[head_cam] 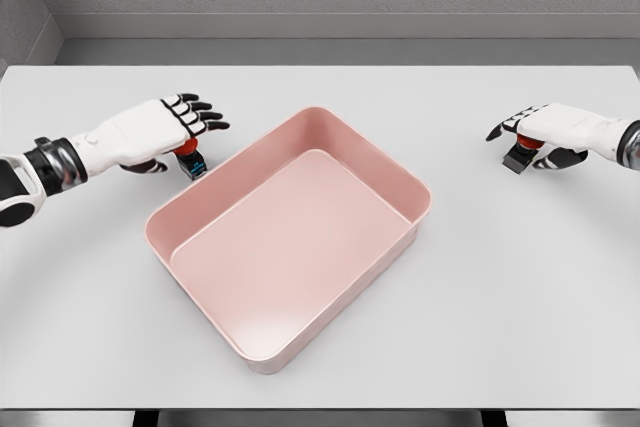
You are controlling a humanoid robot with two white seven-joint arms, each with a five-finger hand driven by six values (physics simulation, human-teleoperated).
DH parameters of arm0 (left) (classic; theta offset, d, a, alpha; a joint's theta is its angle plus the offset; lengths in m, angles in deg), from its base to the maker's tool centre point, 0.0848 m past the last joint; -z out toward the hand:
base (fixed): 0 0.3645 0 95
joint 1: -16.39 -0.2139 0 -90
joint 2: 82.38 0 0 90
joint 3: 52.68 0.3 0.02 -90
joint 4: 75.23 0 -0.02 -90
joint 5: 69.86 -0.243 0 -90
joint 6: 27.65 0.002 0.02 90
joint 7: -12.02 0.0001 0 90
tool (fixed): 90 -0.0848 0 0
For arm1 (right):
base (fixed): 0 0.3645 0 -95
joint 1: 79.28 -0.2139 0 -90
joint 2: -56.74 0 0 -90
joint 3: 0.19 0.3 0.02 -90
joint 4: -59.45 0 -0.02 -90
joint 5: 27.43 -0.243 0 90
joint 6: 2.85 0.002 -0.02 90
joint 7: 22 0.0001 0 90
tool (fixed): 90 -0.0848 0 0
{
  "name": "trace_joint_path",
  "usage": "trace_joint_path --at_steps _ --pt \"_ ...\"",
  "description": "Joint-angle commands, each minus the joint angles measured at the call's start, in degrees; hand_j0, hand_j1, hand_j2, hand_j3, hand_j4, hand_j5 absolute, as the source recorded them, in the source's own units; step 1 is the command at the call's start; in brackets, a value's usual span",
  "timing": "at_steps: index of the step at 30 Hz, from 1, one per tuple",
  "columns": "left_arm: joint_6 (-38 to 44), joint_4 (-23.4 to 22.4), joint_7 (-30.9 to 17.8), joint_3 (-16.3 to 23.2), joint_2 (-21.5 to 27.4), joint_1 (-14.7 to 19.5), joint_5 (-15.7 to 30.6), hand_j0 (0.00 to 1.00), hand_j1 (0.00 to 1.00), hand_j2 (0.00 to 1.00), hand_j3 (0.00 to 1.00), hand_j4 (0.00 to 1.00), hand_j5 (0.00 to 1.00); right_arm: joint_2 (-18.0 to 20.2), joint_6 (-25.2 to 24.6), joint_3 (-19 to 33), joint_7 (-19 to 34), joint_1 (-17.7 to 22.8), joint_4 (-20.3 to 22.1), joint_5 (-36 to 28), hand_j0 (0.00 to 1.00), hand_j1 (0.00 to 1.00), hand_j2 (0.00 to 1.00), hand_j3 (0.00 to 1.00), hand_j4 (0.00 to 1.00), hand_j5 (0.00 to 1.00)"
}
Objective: Put the industrial switch in the basket with both arms
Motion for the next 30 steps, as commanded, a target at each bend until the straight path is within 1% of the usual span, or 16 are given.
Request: trace_joint_path --at_steps 1,5,11,12,15,16,19,20,21,22,29,30 --pt "0.02 -0.62 0.05 0.21 -0.93 0.00 0.14 1.00 1.00 1.00 1.00 1.00 1.00 0.02 -0.12 0.02 0.04 0.00 0.25 -0.31 0.74 0.74 0.74 0.74 0.74 0.74" --pt "0.02 -1.85 -0.04 0.21 -2.95 0.09 -0.74 1.00 1.00 1.00 1.00 1.00 1.00 0.20 -0.12 -0.77 0.04 0.00 0.25 -0.31 0.72 0.72 0.72 0.72 0.72 0.72" --pt "0.02 -2.20 -0.13 0.30 -3.04 0.09 -0.83 1.00 1.00 1.00 1.00 1.00 1.00 0.29 -0.12 -0.77 0.04 -0.09 -0.02 -0.31 0.63 0.63 0.63 0.63 0.63 0.63" --pt "0.02 -2.91 -0.13 0.82 -3.39 0.09 -0.83 1.00 1.00 1.00 1.00 1.00 1.00 0.11 -0.12 -0.85 0.04 -0.09 -0.19 -0.31 0.61 0.61 0.61 0.61 0.61 0.61" --pt "0.02 -2.99 -0.13 1.09 -3.13 0.09 -0.83 1.00 1.00 1.00 1.00 1.00 1.00 0.02 -0.12 -0.77 0.04 -0.09 -0.19 -0.31 0.56 0.56 0.56 0.56 0.56 0.56" --pt "0.02 -2.91 -0.13 1.09 -2.95 0.09 -0.74 0.98 0.98 0.98 0.98 0.98 0.98 0.02 -0.12 -0.77 0.04 -0.18 -0.19 -0.31 0.56 0.56 0.56 0.56 0.56 0.56" --pt "0.02 -2.91 -0.04 1.09 -2.43 0.00 -0.65 0.80 0.80 0.80 0.80 0.80 0.80 -0.06 -0.12 -0.77 0.04 -0.35 -0.19 -0.31 0.56 0.56 0.56 0.56 0.56 0.56" --pt "0.02 -2.91 -0.04 1.09 -2.34 0.00 -0.65 0.78 0.78 0.78 0.78 0.78 0.78 -0.07 -0.12 -0.77 0.04 -0.44 -0.10 -0.31 0.56 0.56 0.56 0.56 0.56 0.56" --pt "0.02 -2.99 0.05 1.09 -2.25 0.00 -0.65 0.72 0.72 0.72 0.72 0.72 0.72 -0.15 -0.12 -0.68 0.04 -0.70 -0.10 -0.31 0.56 0.56 0.56 0.56 0.56 0.56" --pt "0.02 -2.99 0.05 1.09 -2.25 0.00 -0.65 0.72 0.72 0.72 0.72 0.72 0.72 -0.15 -0.12 -0.68 0.04 -0.70 -0.10 -0.40 0.56 0.56 0.56 0.56 0.56 0.56" --pt "0.02 -3.08 0.05 0.91 -1.55 0.09 -0.56 0.54 0.54 0.54 0.54 0.54 0.54 -0.50 -0.12 -0.68 -0.05 -2.02 0.33 -1.46 0.56 0.56 0.56 0.56 0.56 0.56" --pt "0.02 -2.99 0.05 0.83 -1.55 0.09 -0.56 0.53 0.53 0.53 0.53 0.53 0.53 -0.77 -0.12 -0.68 -0.05 -2.37 0.42 -1.46 0.56 0.56 0.56 0.56 0.56 0.56"
